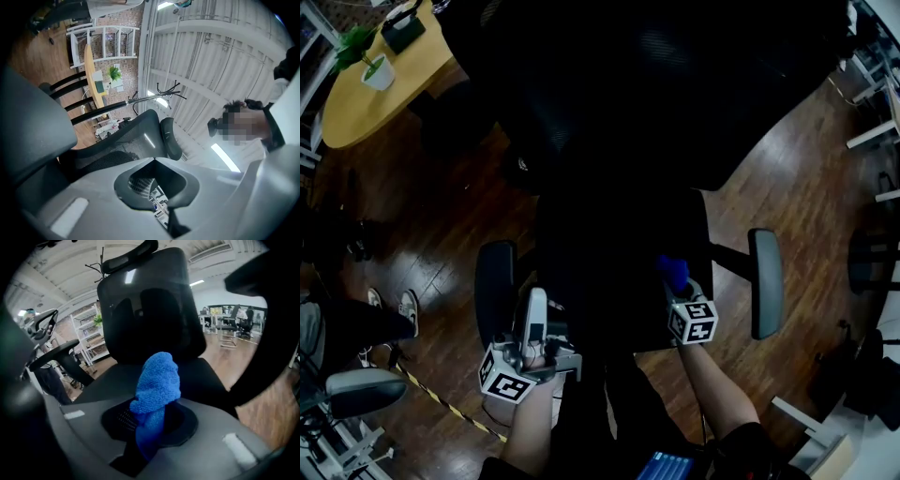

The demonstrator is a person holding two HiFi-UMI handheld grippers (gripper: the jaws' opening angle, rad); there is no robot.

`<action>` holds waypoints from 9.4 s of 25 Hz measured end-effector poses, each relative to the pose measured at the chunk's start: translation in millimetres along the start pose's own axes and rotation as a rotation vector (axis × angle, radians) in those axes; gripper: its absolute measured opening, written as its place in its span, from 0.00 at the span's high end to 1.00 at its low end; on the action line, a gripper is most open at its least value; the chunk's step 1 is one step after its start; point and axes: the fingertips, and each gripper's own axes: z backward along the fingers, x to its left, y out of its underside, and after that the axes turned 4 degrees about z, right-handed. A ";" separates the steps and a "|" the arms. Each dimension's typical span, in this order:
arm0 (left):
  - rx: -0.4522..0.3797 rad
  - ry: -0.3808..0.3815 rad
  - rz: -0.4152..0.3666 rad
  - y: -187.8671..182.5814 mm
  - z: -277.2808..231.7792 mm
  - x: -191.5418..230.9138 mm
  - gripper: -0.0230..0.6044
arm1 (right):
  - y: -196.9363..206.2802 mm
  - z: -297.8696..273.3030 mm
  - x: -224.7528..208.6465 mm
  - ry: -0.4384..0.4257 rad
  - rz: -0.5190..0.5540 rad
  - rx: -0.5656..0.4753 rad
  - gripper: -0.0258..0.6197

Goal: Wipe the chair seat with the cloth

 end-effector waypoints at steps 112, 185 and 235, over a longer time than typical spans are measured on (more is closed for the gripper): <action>-0.044 -0.011 -0.001 0.8 46.6 -8.7 0.96 | 23.2 -97.4 93.2 -0.112 0.243 0.111 0.84; -0.015 0.026 0.020 9.8 28.1 -25.2 0.96 | 74.4 2.8 121.8 -0.151 0.072 0.085 0.84; 0.084 0.055 0.007 23.5 -7.5 -79.7 0.96 | -161.5 166.5 104.6 -0.474 -0.286 -0.464 0.84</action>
